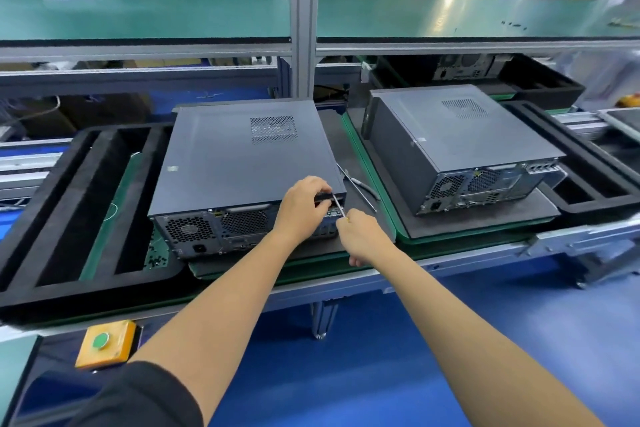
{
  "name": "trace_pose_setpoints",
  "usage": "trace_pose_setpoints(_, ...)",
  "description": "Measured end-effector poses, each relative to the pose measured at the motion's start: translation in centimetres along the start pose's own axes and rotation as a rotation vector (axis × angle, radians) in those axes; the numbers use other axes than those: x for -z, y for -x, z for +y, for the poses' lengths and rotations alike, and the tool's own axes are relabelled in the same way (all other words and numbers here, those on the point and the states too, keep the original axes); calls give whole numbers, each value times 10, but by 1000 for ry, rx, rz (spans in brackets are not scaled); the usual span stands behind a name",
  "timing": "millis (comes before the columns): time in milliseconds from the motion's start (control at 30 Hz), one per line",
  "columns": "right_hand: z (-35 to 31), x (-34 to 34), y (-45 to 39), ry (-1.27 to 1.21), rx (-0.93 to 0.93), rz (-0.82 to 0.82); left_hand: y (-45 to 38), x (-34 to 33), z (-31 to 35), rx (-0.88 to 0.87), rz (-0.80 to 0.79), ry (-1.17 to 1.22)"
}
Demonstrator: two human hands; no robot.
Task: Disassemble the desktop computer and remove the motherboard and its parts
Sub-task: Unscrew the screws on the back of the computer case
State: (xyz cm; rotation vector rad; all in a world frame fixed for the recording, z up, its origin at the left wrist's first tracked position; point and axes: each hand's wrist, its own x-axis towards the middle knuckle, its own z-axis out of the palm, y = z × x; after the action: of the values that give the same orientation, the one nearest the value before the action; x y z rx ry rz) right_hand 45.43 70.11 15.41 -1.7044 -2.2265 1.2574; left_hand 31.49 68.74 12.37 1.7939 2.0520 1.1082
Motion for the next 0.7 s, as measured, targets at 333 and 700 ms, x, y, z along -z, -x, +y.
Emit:
trace_pose_setpoints(333,5,-4,2,-26,-14,-28,1,-3,3,5,89,63)
trace_pose_setpoints(700,9,-6,-1,-44,70,32,-2,-3,4,46,74,63)
